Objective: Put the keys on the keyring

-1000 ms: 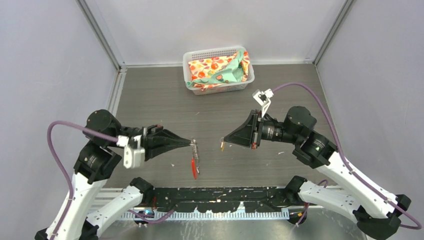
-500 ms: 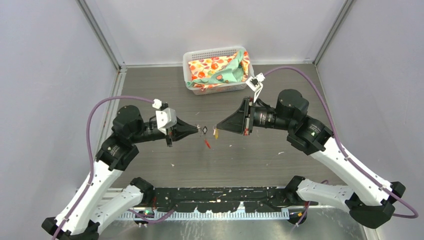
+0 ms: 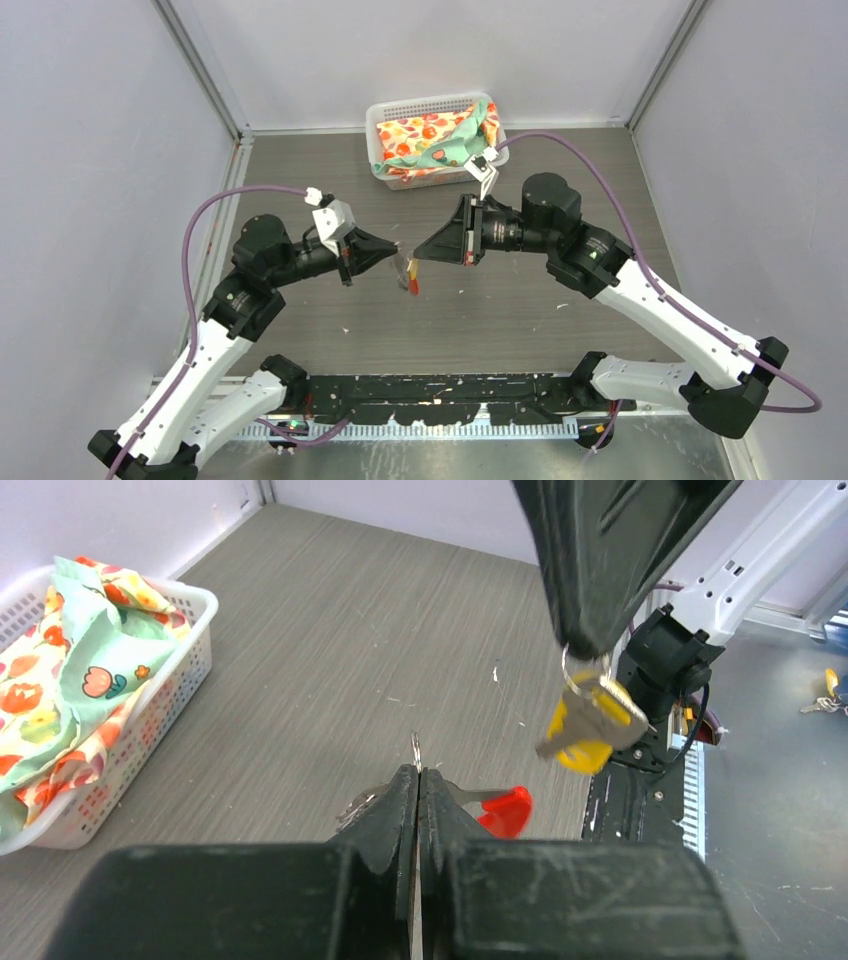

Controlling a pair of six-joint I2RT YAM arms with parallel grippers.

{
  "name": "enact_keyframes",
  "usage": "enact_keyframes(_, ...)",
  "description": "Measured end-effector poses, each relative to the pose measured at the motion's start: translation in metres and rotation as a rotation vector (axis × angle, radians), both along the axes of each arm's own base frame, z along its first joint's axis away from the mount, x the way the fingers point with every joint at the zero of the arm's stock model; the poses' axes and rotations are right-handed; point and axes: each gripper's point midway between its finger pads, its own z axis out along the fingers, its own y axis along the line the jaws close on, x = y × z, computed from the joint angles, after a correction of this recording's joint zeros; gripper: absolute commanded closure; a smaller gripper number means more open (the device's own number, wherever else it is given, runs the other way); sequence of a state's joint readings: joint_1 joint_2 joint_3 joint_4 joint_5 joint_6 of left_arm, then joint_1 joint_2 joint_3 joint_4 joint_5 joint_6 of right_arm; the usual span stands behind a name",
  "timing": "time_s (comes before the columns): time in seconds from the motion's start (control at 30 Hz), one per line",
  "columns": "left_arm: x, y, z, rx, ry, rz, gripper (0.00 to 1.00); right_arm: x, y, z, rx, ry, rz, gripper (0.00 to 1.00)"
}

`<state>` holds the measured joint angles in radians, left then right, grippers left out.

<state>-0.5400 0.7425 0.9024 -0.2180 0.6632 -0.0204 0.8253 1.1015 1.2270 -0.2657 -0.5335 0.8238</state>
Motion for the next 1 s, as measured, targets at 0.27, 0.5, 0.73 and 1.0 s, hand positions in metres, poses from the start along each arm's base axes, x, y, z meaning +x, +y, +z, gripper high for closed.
enact_keyframes(0.27, -0.002, -0.002, 0.007, -0.03, -0.038, -0.015, 1.0, 0.001, 0.007, -0.015, -0.005, 0.036, 0.003, 0.99)
enact_keyframes(0.5, -0.004, -0.001, 0.008, -0.036, -0.051, -0.02, 1.0, 0.003, 0.014, -0.019, 0.002, 0.047, 0.005, 0.99)
enact_keyframes(0.73, -0.007, -0.001, 0.006, -0.036, -0.056, -0.029, 1.0, 0.007, 0.014, -0.024, -0.013, 0.053, -0.019, 0.99)
enact_keyframes(1.0, -0.01, 0.0, 0.007, -0.041, -0.068, -0.036, 1.0, 0.012, 0.013, -0.03, -0.034, 0.061, -0.051, 0.99)
